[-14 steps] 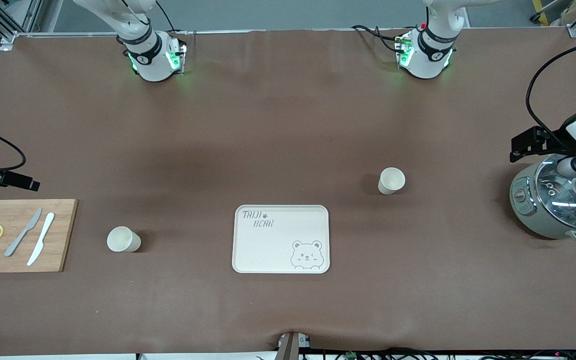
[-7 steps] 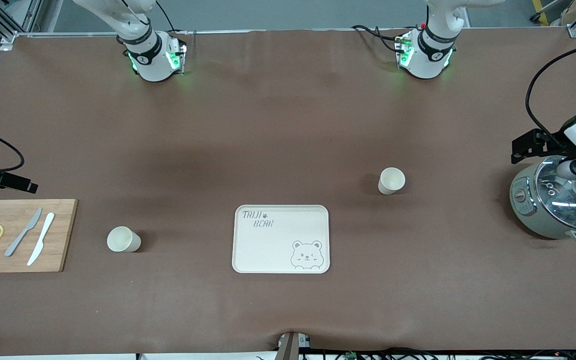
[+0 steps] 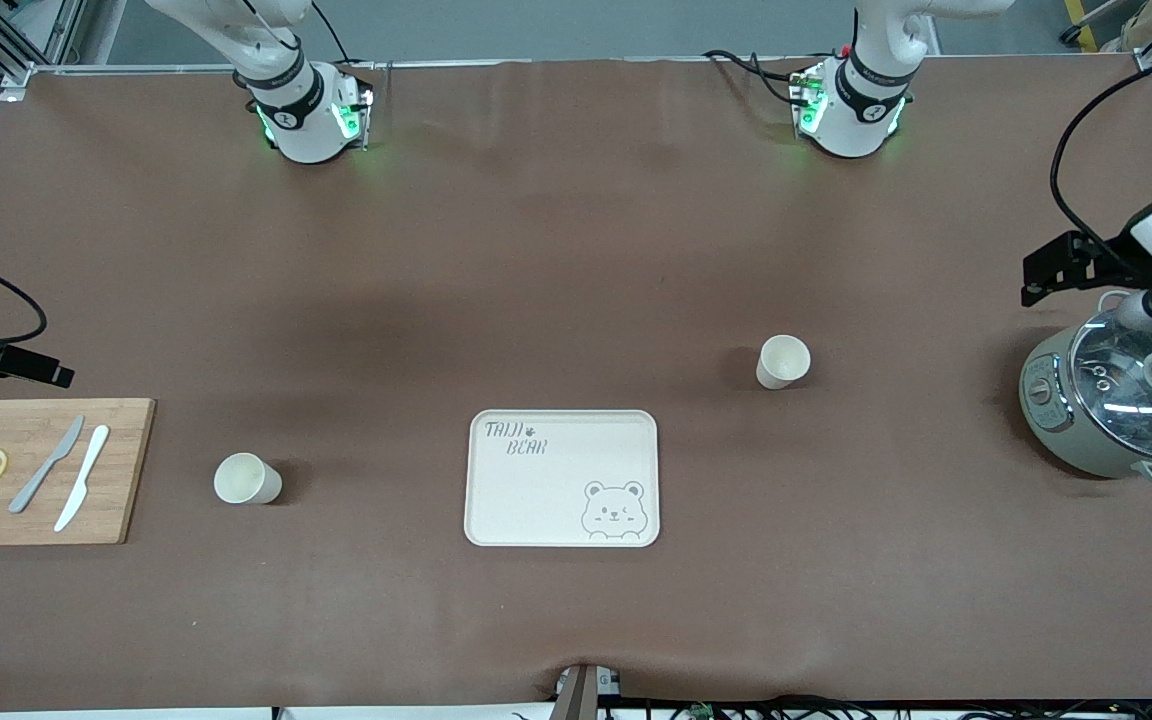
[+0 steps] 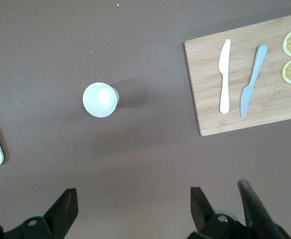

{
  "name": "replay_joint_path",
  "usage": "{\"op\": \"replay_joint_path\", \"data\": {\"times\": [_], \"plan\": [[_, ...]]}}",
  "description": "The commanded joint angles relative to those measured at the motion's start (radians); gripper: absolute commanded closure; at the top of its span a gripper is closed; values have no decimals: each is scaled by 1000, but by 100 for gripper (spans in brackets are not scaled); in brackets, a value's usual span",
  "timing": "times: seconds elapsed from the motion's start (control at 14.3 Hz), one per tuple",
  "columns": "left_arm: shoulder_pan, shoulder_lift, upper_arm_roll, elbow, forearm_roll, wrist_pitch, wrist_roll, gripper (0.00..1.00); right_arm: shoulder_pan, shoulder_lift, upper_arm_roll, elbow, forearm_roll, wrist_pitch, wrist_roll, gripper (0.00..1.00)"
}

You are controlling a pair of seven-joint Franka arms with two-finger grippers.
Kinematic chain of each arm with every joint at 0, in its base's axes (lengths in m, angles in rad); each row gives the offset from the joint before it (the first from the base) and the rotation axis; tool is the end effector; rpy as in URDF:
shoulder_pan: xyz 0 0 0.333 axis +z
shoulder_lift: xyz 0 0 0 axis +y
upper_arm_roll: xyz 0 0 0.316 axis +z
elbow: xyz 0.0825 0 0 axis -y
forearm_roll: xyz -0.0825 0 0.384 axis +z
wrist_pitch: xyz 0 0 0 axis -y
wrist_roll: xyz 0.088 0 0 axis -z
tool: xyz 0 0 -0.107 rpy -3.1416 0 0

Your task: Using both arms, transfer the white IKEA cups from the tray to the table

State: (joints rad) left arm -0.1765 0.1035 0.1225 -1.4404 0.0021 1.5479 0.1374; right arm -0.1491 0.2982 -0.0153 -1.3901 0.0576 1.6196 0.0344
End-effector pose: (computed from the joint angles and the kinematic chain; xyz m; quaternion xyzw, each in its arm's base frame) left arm 0.5835 -0.0354 0.6254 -0.9954 0.0959 -0.0021 0.0075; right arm 0.6357 -0.0981 0.5351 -0.9939 0.1013 0.0325 0.0286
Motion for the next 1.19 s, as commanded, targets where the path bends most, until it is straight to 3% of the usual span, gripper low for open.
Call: {"op": "replay_joint_path", "data": {"times": [0.0, 1.12], "plan": [[-6, -41, 5, -48, -19, 5, 18, 0, -9, -7, 6, 6, 4, -1, 15, 0], [-20, -22, -12, -32, -47, 9, -35, 0, -24, -27, 11, 5, 7, 42, 12, 0]]}}
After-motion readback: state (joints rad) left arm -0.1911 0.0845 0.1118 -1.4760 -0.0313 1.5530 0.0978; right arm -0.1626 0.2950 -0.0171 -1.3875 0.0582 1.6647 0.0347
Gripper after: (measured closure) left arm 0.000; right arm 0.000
